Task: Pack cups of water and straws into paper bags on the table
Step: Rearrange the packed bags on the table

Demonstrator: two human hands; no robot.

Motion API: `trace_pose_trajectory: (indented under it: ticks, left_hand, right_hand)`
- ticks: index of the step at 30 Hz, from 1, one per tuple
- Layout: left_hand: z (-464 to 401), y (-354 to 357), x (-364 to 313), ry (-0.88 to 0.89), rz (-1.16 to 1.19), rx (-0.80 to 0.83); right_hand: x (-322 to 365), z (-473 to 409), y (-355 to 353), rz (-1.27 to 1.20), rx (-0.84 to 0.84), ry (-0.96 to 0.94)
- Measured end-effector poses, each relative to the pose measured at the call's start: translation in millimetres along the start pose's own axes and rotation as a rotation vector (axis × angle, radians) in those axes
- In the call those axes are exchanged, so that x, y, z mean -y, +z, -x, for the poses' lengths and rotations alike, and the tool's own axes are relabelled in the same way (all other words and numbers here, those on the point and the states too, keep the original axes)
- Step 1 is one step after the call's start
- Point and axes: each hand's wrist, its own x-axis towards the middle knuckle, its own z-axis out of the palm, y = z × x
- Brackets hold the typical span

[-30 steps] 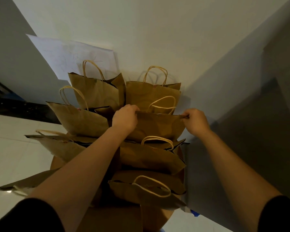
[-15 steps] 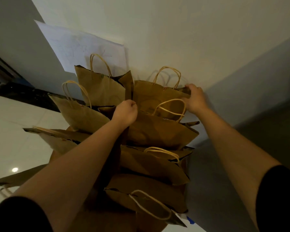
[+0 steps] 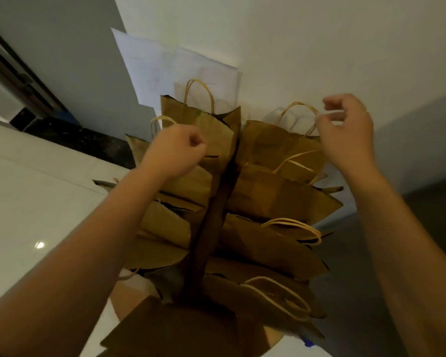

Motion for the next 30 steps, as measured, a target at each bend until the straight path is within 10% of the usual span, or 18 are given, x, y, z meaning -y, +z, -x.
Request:
trace_pose_trajectory:
  ticks: [8, 14, 30]
  left_hand:
    - [-1, -56, 102, -0.249, -0.231, 0.126]
    - [-21, -45, 126, -0.230, 0.208, 0.050]
    - [-34, -48, 143, -0.224, 0.180, 0.287]
  right_hand:
    - [74, 50, 110, 0.600, 0.901, 0.091]
    - [68, 58, 168, 0.656, 0.850, 0.218]
    - [60, 70, 158, 0.685, 0.580, 0.268]
